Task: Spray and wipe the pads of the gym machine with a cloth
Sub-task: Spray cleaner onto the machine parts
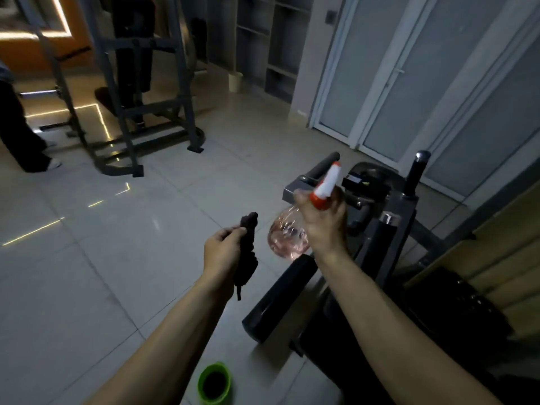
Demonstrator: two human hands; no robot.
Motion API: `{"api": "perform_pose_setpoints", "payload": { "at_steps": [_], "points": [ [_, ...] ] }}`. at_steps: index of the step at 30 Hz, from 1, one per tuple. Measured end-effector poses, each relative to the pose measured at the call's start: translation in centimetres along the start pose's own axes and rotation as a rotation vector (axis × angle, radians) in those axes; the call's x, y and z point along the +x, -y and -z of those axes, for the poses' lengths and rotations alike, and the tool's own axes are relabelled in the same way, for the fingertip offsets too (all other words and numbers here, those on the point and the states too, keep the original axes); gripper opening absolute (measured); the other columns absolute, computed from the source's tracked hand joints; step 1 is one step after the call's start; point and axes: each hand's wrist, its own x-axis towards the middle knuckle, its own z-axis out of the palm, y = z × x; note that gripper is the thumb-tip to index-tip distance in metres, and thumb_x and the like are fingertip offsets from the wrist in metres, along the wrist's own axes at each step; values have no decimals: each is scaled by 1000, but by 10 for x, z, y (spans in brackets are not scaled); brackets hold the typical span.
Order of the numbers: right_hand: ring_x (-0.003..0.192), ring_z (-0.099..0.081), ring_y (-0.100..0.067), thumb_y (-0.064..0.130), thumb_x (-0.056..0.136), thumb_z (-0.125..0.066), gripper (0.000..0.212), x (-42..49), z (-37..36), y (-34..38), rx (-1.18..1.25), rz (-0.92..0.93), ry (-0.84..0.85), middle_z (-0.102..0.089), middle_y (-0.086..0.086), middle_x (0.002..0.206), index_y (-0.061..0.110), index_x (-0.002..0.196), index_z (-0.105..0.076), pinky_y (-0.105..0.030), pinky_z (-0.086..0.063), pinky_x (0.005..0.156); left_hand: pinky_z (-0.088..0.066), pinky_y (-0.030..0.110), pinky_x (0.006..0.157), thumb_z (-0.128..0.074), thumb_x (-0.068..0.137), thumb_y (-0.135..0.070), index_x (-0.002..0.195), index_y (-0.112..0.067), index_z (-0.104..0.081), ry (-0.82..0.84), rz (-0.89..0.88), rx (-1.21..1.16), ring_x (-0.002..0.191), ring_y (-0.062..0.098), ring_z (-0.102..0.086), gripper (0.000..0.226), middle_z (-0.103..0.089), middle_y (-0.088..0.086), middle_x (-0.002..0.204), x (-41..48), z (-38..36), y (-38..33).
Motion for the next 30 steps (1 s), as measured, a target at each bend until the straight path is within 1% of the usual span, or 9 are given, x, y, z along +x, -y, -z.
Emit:
{"api": "perform_pose_setpoints", "payload": {
  "at_steps": [2, 7, 10, 14, 17, 19, 22, 25, 30],
  "points": [
    [94, -68, -13, 47, 85, -81, 44, -13, -10, -23, 17, -45, 70, -64, 4, 108, 33, 117, -56, -27, -55, 79, -51, 38, 61, -62, 97, -14, 100, -6, -66, 2, 54, 35, 66, 31, -61, 10, -66, 21, 84, 17, -4, 5],
    [110, -65, -13, 79, 67, -76, 87, 5, -24, -68, -50, -77, -79, -62, 4, 125, 33, 136, -49, -37, -57, 92, -59, 30, 59, -63, 96, -11, 104, -4, -70, 103, 93, 189, 82, 29, -73, 13, -75, 18, 95, 70, -51, 14],
    [101, -66, -7, 75, 67, -80, 78, 19, -19, -70, -80, -101, -183, -66, 14, 113, 37, 127, -48, -40, -57, 92, -63, 35, 63, -63, 97, -10, 104, -5, -70, 203, 134, 258, 81, 29, -76, 11, -75, 21, 96, 87, -79, 7],
    [99, -66, -3, 38, 74, -91, 78, 32, -16, -71, -70, -78, -293, -60, 13, 114, 26, 132, -40, -21, -56, 80, -57, 27, 53, -63, 100, -14, 103, 1, -70, 382, 197, 369, 69, 22, -76, 17, -76, 18, 87, 100, -111, 3],
    [109, -65, -13, 57, 69, -86, 92, 40, -13, -85, -99, -141, -387, -61, 5, 126, 39, 145, -39, -31, -58, 91, -55, 24, 51, -60, 103, -19, 103, 5, -70, 574, 259, 503, 65, 20, -75, 26, -76, 16, 81, 113, -131, 3],
    [108, -66, -13, 58, 71, -87, 85, 47, -10, -99, -170, -217, -451, -66, 3, 120, 36, 142, -46, -37, -59, 91, -50, 21, 45, -58, 104, -17, 101, 8, -69, 664, 291, 583, 52, 14, -69, 28, -73, 10, 66, 130, -140, 8],
    [106, -65, -4, 54, 72, -88, 79, 46, -13, -110, -227, -288, -594, -66, 10, 117, 34, 138, -49, -27, -57, 89, -49, 21, 44, -57, 104, -15, 100, 6, -71, 789, 334, 712, 49, 13, -67, 25, -72, 7, 63, 162, -154, 23],
    [97, -66, 1, 44, 80, -86, 56, 43, -29, -123, -260, -348, -707, -67, 16, 105, 36, 124, -53, -17, -54, 82, -55, 24, 52, -58, 101, -11, 99, 1, -74, 922, 403, 821, 62, 18, -74, 20, -77, 10, 75, 198, -165, 45],
    [95, -68, 0, 41, 91, -76, 34, 31, -88, -153, -275, -525, -998, -68, 12, 100, 35, 118, -57, -21, -56, 80, -63, 44, 78, -63, 99, -14, 103, -4, -77, 1112, 591, 980, 89, 36, -76, 19, -77, 20, 97, 249, -171, 57]
  ]
}}
